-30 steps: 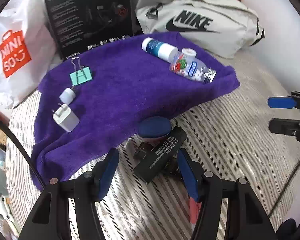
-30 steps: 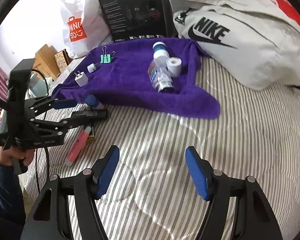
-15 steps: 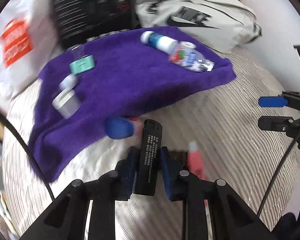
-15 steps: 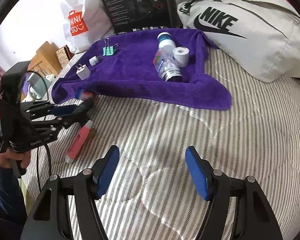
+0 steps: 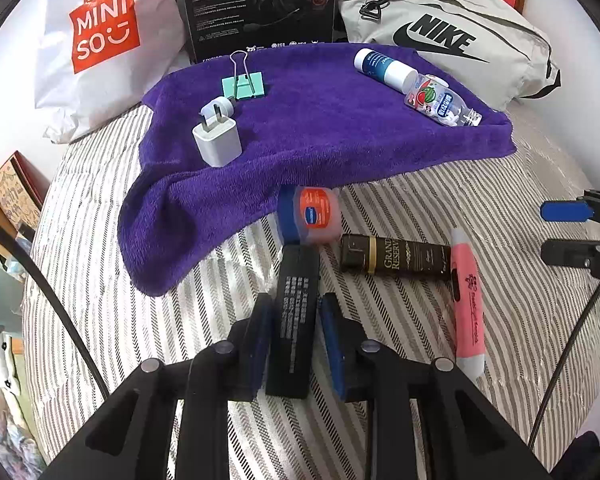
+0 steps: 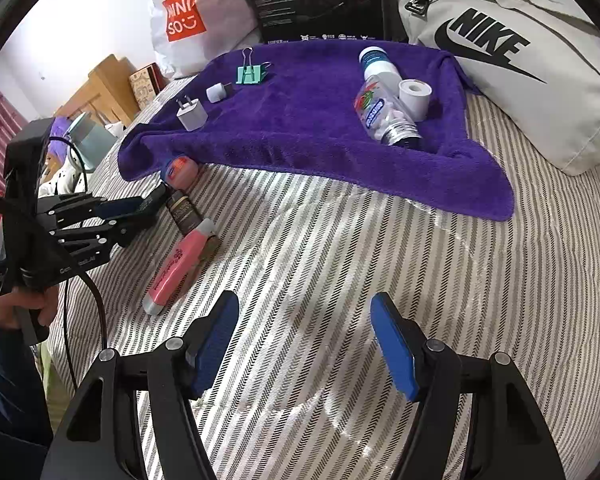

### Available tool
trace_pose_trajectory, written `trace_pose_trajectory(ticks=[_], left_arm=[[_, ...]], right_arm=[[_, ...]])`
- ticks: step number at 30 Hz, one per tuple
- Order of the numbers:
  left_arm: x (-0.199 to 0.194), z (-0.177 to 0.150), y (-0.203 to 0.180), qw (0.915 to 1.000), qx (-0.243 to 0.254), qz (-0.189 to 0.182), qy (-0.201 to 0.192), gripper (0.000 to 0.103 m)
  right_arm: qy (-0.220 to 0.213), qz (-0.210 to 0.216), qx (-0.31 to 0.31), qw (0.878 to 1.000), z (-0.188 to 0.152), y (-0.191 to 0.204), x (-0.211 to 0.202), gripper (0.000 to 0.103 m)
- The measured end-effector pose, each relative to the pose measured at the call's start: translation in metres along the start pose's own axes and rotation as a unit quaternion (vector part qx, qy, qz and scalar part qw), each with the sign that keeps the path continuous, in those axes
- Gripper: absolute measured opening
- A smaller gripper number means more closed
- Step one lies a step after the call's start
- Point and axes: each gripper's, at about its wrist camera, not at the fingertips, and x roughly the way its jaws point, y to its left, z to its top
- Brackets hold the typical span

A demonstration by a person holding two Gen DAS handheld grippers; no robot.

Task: Organize rigid objects
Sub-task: 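Grasp the black marker with the left tool while the right tool grasps the pink highlighter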

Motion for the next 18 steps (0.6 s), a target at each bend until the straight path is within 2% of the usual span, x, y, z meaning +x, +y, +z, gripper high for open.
trace_pose_trajectory(ticks=[4, 7, 13, 15, 18], left_arm=[[-0.001, -0.003, 0.001, 1.0000, -0.005, 0.003, -0.002, 0.028], [-0.005, -0.007, 0.000, 1.0000, -0.005, 0.004, -0.002, 0.021], [-0.015, -0.025, 0.016, 0.9993, -0.035, 0.008, -0.005, 0.021], [-0.018, -0.030, 0.022, 0.9990, -0.045, 0.007, -0.005, 0.021], [-0.020, -0.036, 0.029, 0.9982, -0.058, 0.000, -0.010, 0.021]], right_arm=[[0.000, 0.014, 0.003, 1.000, -0.003, 0.009, 0.000, 0.068], [-0.008, 0.038, -0.001, 0.999, -0.001, 0.030, 0.004, 0.068], [0.000, 0.051, -0.017, 0.999, 0.013, 0.069, 0.026, 0.068], [0.005, 0.043, -0.018, 0.999, 0.018, 0.076, 0.035, 0.068], [0.005, 0.007, -0.035, 0.999, 0.020, 0.087, 0.049, 0.066]])
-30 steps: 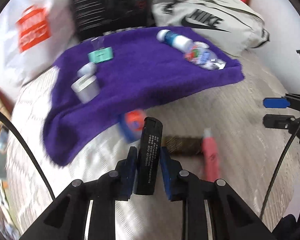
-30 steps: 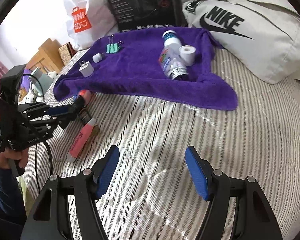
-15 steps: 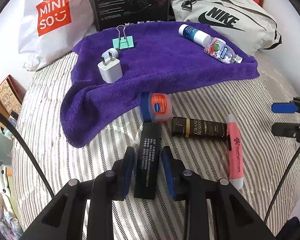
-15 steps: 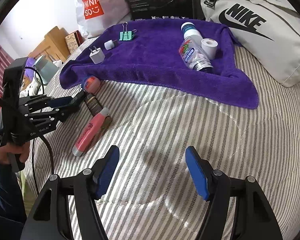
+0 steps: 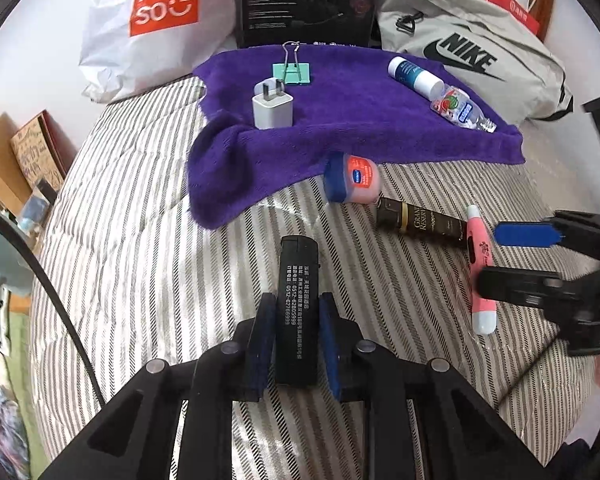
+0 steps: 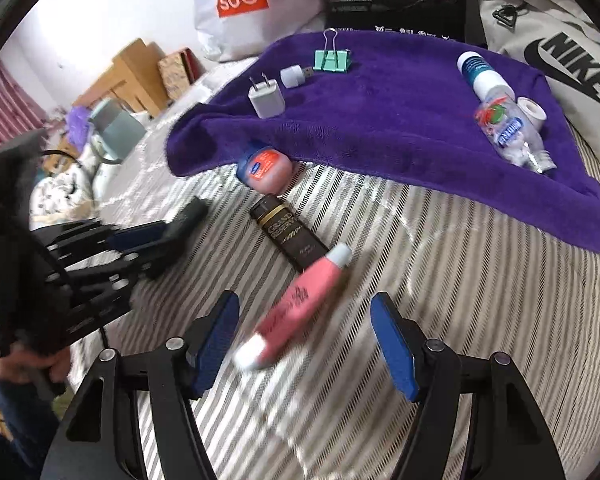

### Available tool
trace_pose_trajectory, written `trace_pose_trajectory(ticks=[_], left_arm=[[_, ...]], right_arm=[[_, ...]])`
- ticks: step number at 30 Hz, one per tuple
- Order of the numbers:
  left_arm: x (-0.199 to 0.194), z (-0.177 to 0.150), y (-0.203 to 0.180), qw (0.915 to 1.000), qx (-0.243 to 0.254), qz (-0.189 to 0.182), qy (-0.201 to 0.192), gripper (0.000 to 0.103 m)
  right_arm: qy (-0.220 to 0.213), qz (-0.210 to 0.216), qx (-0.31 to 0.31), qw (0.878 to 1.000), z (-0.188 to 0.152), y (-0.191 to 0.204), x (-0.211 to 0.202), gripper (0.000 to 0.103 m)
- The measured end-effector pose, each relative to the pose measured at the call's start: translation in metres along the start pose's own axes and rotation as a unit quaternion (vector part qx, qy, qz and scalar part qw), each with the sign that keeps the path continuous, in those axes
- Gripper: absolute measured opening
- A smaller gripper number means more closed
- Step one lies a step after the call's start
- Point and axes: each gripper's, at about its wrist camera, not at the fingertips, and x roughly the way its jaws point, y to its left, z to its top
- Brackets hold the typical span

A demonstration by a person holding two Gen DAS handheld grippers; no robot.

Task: Organize rigid objects
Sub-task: 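Grasp the black marker with the left tool while the right tool grasps the pink highlighter, then carry the marker and highlighter onto the purple towel and open both tools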

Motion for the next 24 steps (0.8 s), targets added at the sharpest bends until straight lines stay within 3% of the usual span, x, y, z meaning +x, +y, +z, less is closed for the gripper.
trace_pose_trajectory(ticks=[1, 3, 5, 6, 7, 12, 20, 24], left_arm=[[0.000, -0.001, 0.002, 1.0000, -0.003, -0.004, -0.003, 0.021], [-0.001, -0.002, 0.002, 0.9999, -0.005, -0.007, -0.006, 0.022], [0.000, -0.002, 0.002, 0.9999, -0.006, -0.007, -0.007, 0.022], [0.000, -0.001, 0.002, 0.9999, -0.005, -0.007, -0.007, 0.022], [0.000, -0.001, 0.002, 1.0000, -0.003, -0.006, -0.007, 0.022], [-0.001, -0.003, 0.002, 0.9999, -0.007, -0.005, -0.010, 0.022], [0.003, 0.001, -0.004, 0.9999, 0.002, 0.006, -0.015, 0.022], [0.001, -0.002, -0.004, 0.9999, 0.005, 0.002, -0.013, 0.021]], right_arm=[[-0.008, -0.012, -0.014, 1.000, -0.001, 0.004, 0.000, 0.065], [-0.009, -0.033, -0.041, 0.999, -0.004, 0.006, -0.001, 0.045], [0.000, -0.041, -0.033, 0.999, -0.007, -0.006, -0.005, 0.033], [0.003, -0.049, -0.031, 0.998, -0.008, -0.014, -0.008, 0.021], [0.006, -0.056, -0.028, 0.998, -0.009, -0.021, -0.011, 0.018], [0.016, -0.083, -0.021, 0.996, -0.016, -0.049, -0.021, 0.017], [0.015, -0.122, -0.075, 0.990, -0.022, -0.034, -0.018, 0.021], [0.029, -0.107, -0.071, 0.991, -0.026, -0.036, -0.023, 0.017]])
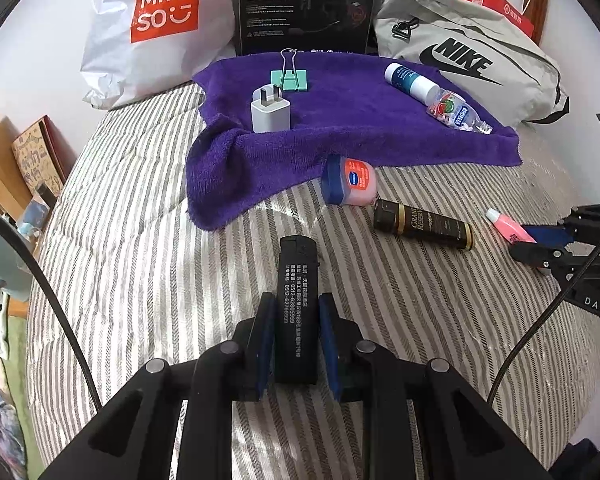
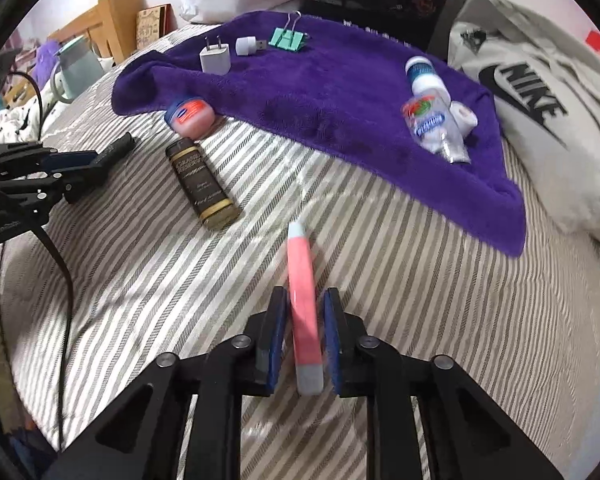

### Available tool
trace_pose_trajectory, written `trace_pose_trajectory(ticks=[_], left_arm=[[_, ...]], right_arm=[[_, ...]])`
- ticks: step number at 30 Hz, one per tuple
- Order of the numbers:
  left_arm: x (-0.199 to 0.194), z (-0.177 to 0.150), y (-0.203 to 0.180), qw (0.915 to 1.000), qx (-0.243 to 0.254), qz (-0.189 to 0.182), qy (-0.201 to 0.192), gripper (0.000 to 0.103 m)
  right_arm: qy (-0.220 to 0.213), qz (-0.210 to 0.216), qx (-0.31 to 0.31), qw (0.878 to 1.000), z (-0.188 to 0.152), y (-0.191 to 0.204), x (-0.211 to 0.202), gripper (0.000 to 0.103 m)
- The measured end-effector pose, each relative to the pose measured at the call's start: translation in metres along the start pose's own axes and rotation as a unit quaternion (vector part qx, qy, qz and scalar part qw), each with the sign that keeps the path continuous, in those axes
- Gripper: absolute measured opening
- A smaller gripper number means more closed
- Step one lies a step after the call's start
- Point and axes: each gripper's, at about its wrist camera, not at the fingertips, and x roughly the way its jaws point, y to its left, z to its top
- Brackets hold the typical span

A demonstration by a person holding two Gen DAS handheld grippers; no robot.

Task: Organize rigid objects
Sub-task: 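Carry the marker and highlighter onto the purple towel and open both tools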

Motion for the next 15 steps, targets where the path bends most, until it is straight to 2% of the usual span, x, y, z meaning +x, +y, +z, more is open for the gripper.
trace_pose_trajectory(ticks=[5, 6, 15], left_arm=[[0.002, 0.000, -0.002, 0.9999, -0.002, 0.004, -0.010, 0.021], [0.002, 0.000, -0.001, 1.0000, -0.004, 0.002, -0.009, 0.021], [-0.008, -0.001, 0.012, 0.9995, -0.026, -0.017, -0.007, 0.021]], right_arm=[[-0.014, 0.007, 0.006, 1.000, -0.001, -0.001, 0.002, 0.017], [-0.014, 0.010, 0.009, 1.000, 0.000, -0.002, 0.002, 0.014], [-0.037, 0.053, 0.029, 0.998, 0.002, -0.014, -0.016, 0.012]])
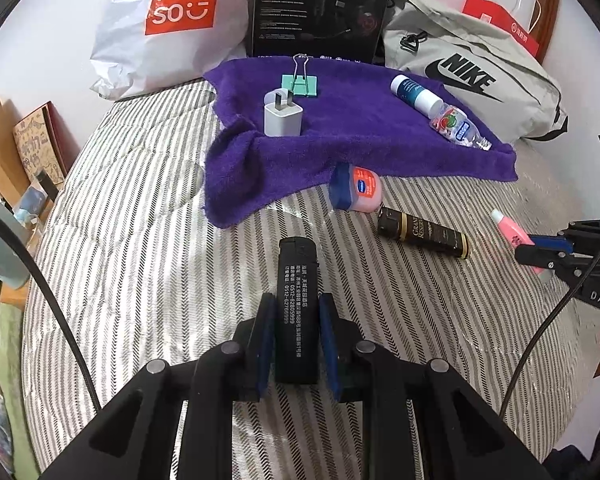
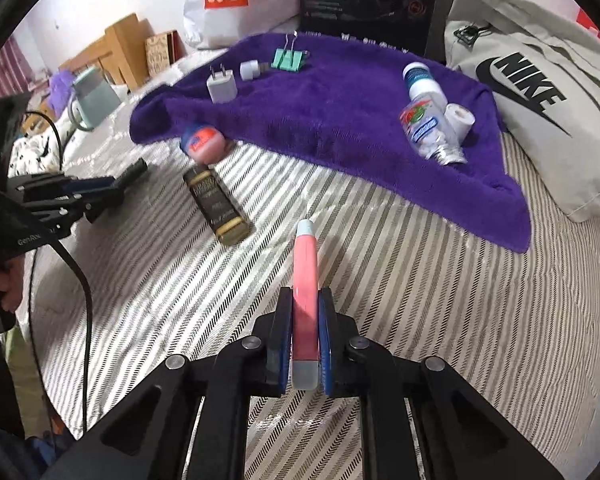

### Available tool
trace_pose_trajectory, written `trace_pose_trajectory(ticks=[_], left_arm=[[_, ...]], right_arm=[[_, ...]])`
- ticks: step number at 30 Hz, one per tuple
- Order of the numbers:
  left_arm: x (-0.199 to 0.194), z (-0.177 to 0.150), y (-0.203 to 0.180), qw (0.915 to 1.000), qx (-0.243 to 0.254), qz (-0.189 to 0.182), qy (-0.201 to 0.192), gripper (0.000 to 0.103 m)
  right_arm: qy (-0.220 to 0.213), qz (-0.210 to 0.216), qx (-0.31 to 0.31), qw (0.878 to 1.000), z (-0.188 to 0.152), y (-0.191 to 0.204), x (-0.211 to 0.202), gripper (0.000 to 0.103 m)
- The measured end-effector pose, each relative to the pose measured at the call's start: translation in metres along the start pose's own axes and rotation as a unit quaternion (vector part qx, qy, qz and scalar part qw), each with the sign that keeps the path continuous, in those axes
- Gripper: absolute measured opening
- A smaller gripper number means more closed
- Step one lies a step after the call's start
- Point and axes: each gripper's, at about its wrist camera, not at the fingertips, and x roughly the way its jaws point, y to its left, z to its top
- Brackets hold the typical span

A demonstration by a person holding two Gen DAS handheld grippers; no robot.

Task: Organize rigid objects
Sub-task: 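Carry the marker and highlighter onto the purple towel and open both tools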

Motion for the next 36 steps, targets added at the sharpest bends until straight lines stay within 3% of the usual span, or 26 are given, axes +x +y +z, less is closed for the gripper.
trace_pose_trajectory(ticks=[18, 29, 36], left_arm=[[-0.011, 0.039, -0.018, 0.9995, 0.026, -0.002, -0.016, 0.021], [-0.010, 0.084, -0.021, 0.9986, 0.035, -0.009, -0.038, 0.021], [0.011, 0.121, -0.024, 0.9983, 0.037, -0.019, -0.040, 0.021]], right_arm=[[-0.025, 0.022, 0.027, 0.999, 0.027, -0.034, -0.015, 0.012], [-0.041, 0.020, 0.027, 0.999, 0.072, -0.046, -0.009, 0.012], [-0.040, 0.017, 0.023, 0.999, 0.105, -0.053, 0.008, 0.012]])
